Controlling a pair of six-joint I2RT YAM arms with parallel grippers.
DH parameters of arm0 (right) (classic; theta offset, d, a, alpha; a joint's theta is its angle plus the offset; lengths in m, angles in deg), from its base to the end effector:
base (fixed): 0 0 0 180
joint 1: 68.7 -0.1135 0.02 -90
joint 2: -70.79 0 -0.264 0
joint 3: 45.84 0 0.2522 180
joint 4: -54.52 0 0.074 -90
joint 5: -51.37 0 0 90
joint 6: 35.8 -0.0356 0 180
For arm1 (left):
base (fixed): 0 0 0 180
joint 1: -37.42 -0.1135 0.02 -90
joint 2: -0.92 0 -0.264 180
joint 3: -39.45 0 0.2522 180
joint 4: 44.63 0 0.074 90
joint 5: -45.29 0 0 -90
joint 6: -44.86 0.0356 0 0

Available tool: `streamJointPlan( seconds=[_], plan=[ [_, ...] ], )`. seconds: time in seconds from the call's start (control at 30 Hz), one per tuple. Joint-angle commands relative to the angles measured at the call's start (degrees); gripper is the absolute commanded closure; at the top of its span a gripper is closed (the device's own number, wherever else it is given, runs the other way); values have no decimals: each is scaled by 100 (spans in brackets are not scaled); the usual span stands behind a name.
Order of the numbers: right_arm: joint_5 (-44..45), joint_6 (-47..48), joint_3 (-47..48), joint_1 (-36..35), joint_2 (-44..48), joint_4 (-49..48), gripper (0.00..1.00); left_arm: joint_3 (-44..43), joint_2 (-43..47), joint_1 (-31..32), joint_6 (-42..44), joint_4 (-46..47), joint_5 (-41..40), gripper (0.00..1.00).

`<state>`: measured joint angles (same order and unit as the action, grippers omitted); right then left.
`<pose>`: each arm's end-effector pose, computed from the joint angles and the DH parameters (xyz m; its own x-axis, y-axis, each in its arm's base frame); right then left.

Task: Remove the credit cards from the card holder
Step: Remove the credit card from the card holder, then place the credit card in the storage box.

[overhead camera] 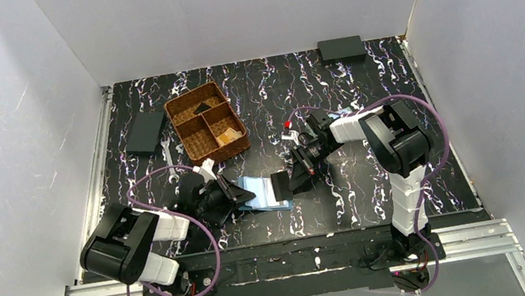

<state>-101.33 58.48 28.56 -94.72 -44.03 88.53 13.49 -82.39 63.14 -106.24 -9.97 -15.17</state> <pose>0.2980 0.1807 0.1026 -0.8322 -0.4444 -0.3316 -0.4790 0.2751 0.8336 0.1925 -0.1122 0.1229 -0.8573 -0.4325 -0.2794 0.0763 0.4300 -0.8996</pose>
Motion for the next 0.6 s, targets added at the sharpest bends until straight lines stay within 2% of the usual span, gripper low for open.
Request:
streamJointPlan(
  seconds=[0.0, 0.17, 0.27, 0.47, 0.57],
  plan=[
    [456, 649, 212, 69, 45, 528, 99, 95, -13, -109, 22, 88, 40, 84],
    [517, 968, 280, 106, 205, 764, 99, 67, 530, -126, 49, -597, -146, 69],
    [457, 1244, 326, 115, 327, 947, 99, -39, 1279, -128, 320, -1770, -415, 62],
    [340, 1908, 484, 118, 552, 1496, 99, -732, 3019, -144, 1142, -4770, -1491, 41],
    [210, 2398, 624, 116, 628, 1903, 99, -1112, 3710, -154, 1610, -5719, -1851, 32]
  ],
)
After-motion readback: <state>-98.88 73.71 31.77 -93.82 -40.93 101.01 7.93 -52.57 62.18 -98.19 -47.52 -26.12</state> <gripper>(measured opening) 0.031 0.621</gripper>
